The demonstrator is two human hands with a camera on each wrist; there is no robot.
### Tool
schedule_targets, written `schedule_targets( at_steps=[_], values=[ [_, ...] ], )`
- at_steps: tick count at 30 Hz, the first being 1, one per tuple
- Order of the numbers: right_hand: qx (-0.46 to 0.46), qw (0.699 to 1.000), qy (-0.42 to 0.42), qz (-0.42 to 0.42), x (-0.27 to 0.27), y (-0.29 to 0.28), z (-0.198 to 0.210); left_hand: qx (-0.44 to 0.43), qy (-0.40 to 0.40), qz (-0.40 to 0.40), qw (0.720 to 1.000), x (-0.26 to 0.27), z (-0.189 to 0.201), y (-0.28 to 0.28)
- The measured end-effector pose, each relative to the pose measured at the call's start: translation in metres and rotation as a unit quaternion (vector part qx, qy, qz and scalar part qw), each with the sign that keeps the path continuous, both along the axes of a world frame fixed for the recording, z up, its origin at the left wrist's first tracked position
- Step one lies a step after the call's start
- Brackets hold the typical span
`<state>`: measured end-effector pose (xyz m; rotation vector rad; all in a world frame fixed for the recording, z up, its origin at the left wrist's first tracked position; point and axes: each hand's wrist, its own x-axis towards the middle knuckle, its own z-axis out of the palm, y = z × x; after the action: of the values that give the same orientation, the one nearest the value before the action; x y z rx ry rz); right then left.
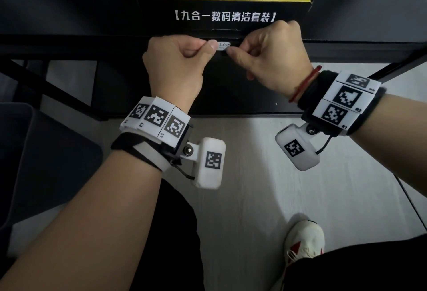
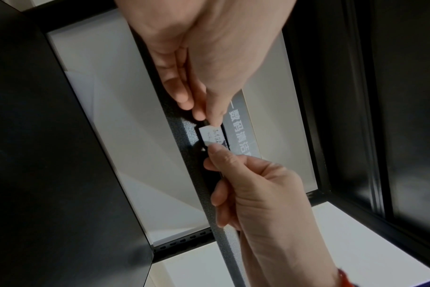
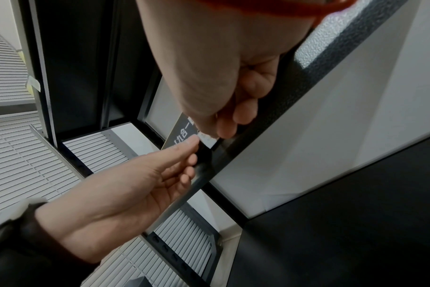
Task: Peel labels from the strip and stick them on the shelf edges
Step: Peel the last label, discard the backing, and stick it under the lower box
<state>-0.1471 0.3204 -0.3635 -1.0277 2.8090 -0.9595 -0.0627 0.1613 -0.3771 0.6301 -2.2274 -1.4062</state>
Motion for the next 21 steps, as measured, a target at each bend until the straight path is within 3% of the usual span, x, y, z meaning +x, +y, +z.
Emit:
schedule_targets(
  at_steps=[14,21],
  values=[
    [0.014,0.999,-0.036,0.001,0.003,0.002,0.006,0.01,-0.013,0.005,1.0,-0.002,0.002,0.0],
    [0.107,0.977,-0.182,0.036,0.007,-0.004,0.016,0.076,-0.094,-0.052,0.991,0.001,0.01,-0.001]
  ],
)
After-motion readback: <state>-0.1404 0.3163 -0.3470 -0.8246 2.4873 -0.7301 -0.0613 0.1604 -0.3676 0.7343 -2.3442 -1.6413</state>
